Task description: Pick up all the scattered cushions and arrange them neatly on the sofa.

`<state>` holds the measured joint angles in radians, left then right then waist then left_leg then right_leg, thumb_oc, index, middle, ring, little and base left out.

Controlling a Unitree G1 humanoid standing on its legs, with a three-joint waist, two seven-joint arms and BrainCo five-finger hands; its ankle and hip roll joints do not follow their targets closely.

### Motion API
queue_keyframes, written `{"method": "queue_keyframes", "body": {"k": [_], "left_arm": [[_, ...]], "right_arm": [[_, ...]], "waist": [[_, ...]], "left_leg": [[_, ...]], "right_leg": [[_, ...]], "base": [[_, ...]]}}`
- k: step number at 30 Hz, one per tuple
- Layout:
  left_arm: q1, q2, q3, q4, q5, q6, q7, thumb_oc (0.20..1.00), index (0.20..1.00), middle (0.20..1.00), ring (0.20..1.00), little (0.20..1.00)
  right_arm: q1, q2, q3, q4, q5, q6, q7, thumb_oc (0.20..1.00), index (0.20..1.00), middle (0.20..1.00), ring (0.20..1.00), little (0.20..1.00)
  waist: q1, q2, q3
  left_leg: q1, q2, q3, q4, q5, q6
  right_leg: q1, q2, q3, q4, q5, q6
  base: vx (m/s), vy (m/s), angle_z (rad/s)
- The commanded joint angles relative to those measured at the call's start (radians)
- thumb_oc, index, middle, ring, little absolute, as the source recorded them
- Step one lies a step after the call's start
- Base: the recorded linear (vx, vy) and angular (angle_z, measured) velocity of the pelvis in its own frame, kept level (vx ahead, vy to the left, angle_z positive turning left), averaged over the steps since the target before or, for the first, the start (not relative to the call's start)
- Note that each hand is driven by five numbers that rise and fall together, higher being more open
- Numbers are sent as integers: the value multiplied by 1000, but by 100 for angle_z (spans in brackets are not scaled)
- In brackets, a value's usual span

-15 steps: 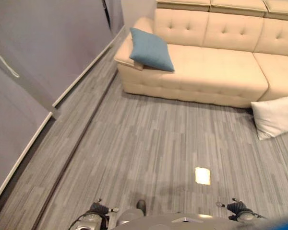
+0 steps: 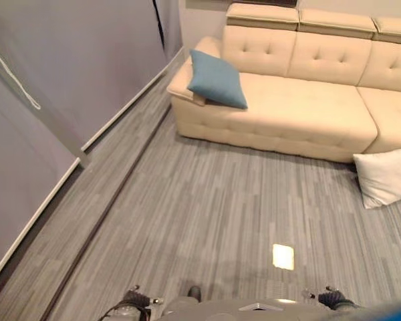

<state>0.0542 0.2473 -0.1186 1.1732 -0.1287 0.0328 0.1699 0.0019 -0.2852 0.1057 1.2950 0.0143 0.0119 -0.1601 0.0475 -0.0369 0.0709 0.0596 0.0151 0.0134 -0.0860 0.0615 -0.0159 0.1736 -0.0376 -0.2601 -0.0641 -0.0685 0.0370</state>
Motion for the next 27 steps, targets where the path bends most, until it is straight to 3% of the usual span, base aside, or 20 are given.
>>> {"method": "queue_keyframes", "body": {"k": [1,7,11,12,14,16,20,24,27], "left_arm": [[-57,2,28,48,1,-11,-5,1000,1000,1000,1000,1000],[-63,9,25,43,0,-14,-10,1000,1000,1000,1000,1000],[-69,15,29,45,-4,-18,-13,1000,1000,1000,1000,1000],[-73,22,26,39,-7,-19,-14,1000,1000,1000,1000,1000],[-78,26,23,35,-7,-19,-12,1000,1000,1000,1000,1000],[-87,31,23,32,-13,-21,-17,1000,1000,1000,1000,1000],[-92,32,18,27,-16,-20,-15,1000,1000,1000,1000,1000],[-106,33,14,23,-22,-21,-17,1000,1000,1000,1000,1000],[-109,25,8,22,-17,-22,-22,1000,1000,1000,1000,1000]], "right_arm": [[-43,6,23,9,-30,1,-9,1000,1000,1000,1000,1000],[-67,9,38,-2,-43,1,-5,1000,1000,1000,1000,1000],[-85,9,48,-12,-51,0,0,1000,1000,1000,1000,1000],[-90,7,51,-18,-47,-1,2,1000,1000,1000,1000,1000],[-96,7,55,-23,-45,-2,1,1000,1000,1000,1000,1000],[-98,12,65,-33,-40,-8,3,1000,1000,1000,1000,1000],[-102,11,79,-39,-39,-8,5,1000,1000,1000,1000,1000],[-110,4,94,-58,-28,-13,4,1000,1000,1000,1000,1000],[-104,1,93,-60,-26,-16,6,1000,1000,1000,1000,1000]], "waist": [[24,-28,19],[53,-38,41],[64,-32,69],[58,-29,87],[53,-25,97],[43,-16,105],[27,-17,109],[-7,-34,116],[-13,-34,108]], "left_leg": [[36,-55,-55,-1,-54,27],[3,-70,-43,52,-75,51],[-17,-88,-51,77,-83,75],[-20,-94,-65,87,-82,85],[-22,-95,-76,94,-83,93],[-5,-96,-110,92,-89,98],[35,-100,-134,70,-95,95],[104,-124,-198,59,-115,80],[114,-124,-212,96,-125,66]], "right_leg": [[-56,-22,98,14,104,45],[-87,-47,111,73,105,62],[-159,-74,126,223,125,79],[-206,-87,130,321,173,79],[-226,-88,135,378,182,74],[-283,-54,162,430,169,56],[-327,2,170,358,142,43],[-375,78,177,204,188,45],[-335,78,196,179,174,32]], "base": [[15,58,-1],[-14,87,-5],[-24,152,-15],[9,137,3],[18,104,11],[137,87,50],[149,20,43],[271,-19,59],[263,-50,84]]}}
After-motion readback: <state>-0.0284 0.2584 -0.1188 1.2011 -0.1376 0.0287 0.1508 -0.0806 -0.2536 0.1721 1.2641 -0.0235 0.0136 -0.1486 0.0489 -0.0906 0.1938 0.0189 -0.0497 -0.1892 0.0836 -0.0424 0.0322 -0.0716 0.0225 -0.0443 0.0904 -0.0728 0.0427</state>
